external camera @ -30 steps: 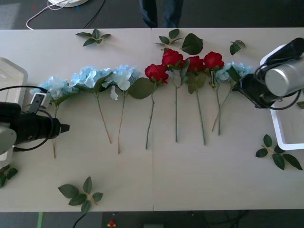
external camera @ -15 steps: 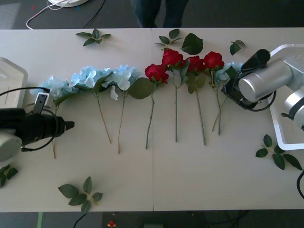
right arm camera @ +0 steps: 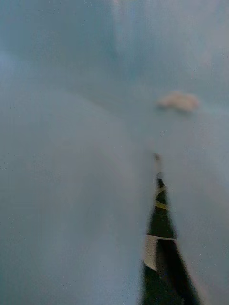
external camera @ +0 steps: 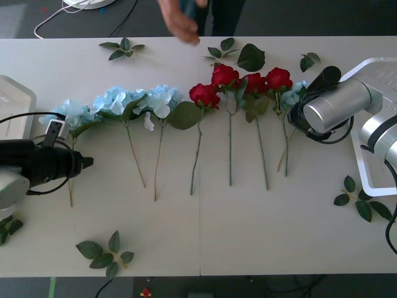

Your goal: Place the red flowers into the right box and the blue flowers into the left box. If a person shows an open palm, hand one flower to the person first, then continue sorting.

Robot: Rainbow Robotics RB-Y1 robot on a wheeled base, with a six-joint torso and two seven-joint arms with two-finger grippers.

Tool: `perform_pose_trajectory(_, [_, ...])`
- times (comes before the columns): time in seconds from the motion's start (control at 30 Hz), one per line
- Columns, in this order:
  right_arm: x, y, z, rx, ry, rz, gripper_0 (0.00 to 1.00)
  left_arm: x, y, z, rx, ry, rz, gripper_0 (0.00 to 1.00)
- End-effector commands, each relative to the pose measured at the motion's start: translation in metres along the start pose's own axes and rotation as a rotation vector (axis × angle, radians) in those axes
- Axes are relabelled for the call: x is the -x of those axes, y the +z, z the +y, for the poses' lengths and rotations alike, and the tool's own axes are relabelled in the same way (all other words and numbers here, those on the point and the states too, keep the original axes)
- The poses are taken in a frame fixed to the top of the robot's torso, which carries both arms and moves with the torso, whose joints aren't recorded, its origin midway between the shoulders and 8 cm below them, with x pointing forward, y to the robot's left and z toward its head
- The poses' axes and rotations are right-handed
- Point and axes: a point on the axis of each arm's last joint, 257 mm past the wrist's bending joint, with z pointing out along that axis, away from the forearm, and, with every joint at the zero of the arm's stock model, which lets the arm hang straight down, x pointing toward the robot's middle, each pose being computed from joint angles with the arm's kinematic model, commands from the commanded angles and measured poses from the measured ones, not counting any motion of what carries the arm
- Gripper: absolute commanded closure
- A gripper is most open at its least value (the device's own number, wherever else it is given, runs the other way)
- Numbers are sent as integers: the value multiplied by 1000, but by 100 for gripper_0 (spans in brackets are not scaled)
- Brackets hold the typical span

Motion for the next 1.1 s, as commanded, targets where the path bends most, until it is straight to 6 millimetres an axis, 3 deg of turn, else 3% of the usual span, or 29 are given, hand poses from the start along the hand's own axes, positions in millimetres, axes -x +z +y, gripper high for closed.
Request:
perform_pose_trajectory(0.03, [4,-9,33,48,-59,-18,100,27,-2,4,14,16,-47,16])
perform_pose_trajectory(0.43, [6,-9,33,46,-74,-26,100,28,-2,7,22,33,-49,16])
perform_pose_trajectory(0.77, [41,-25,26,66,-97,-81,100,28,-2,7,22,33,-49,16])
perform_pose_trajectory(0.9, [55,-40,19,109,-98,-105,100,28,-2,7,22,33,-49,16])
perform_pose_trajectory(1.1, [73,-81,19,247,-116,-174,100,28,-2,7,22,33,-49,16])
